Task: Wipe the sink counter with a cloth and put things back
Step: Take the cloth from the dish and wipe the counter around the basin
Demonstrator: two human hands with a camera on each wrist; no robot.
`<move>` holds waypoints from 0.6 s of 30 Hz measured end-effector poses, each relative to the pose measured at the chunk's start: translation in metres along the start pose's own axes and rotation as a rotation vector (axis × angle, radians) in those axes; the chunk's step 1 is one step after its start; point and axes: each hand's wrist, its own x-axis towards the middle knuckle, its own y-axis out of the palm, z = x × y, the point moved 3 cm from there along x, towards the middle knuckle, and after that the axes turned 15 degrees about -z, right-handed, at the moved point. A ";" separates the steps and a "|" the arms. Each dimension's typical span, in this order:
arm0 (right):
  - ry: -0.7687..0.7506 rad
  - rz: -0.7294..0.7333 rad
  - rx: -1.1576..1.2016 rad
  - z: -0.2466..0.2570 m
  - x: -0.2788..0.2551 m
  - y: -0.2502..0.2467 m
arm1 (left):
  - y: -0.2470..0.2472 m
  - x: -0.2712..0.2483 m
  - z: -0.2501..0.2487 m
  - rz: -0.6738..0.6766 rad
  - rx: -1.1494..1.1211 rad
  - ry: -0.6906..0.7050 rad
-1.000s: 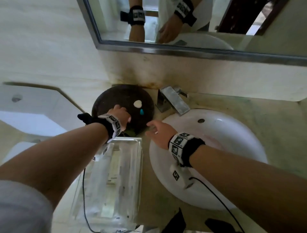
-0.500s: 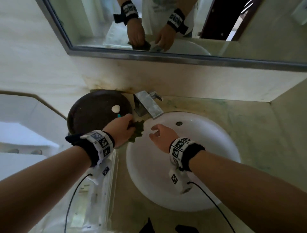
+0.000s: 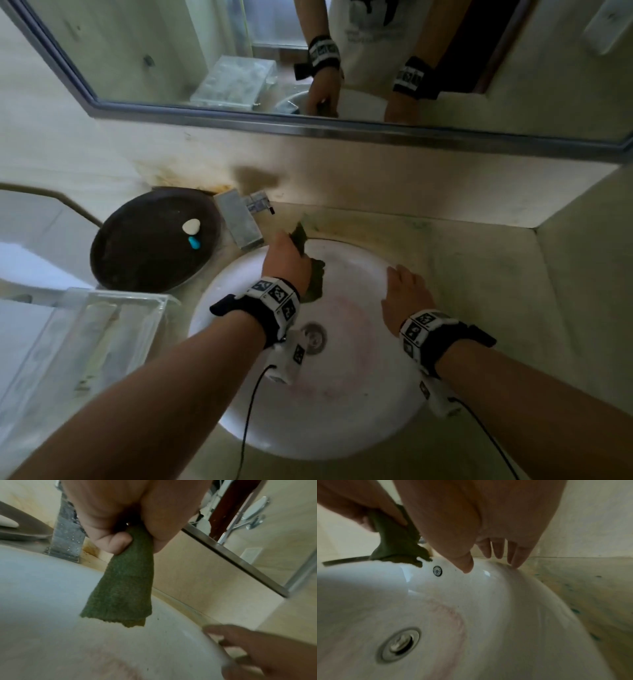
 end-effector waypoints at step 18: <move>-0.141 0.239 0.006 -0.021 0.006 0.023 | 0.069 0.050 -0.030 0.067 0.164 -0.029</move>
